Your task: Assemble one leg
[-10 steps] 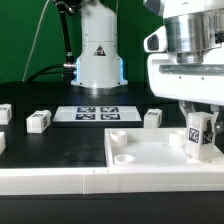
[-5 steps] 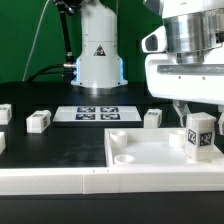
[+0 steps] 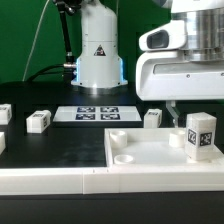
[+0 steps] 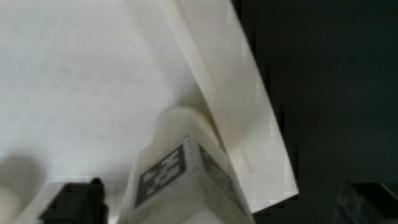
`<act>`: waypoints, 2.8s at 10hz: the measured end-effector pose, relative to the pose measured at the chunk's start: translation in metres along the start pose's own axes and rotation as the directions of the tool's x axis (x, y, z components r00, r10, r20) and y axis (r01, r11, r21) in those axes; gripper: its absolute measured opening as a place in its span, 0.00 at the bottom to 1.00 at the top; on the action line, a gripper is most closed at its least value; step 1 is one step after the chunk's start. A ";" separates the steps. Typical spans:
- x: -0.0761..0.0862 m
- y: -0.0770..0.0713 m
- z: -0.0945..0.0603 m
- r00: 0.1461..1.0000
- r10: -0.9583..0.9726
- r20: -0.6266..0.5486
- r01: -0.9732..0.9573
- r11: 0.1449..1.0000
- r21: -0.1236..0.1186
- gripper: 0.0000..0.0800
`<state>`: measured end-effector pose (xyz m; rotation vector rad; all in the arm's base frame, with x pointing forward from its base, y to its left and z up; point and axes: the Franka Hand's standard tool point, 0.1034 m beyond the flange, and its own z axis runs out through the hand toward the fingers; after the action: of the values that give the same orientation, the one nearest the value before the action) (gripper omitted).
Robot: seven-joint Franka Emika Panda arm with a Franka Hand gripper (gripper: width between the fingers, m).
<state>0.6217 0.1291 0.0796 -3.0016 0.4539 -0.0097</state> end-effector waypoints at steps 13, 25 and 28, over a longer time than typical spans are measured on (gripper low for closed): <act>0.006 0.009 0.001 0.869 -0.495 -0.017 0.494 0.869 -0.039 0.36; 0.003 0.013 0.002 0.670 0.740 -0.059 -0.737 0.672 0.073 0.36; 0.002 0.013 0.003 0.403 0.915 -0.013 -0.911 0.402 0.091 0.36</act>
Offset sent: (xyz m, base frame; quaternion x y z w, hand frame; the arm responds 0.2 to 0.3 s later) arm -0.0008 -0.0037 0.0021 -0.0496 0.0144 -0.2325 0.9712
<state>0.6196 0.1166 0.0756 -2.2276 1.9948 -0.0266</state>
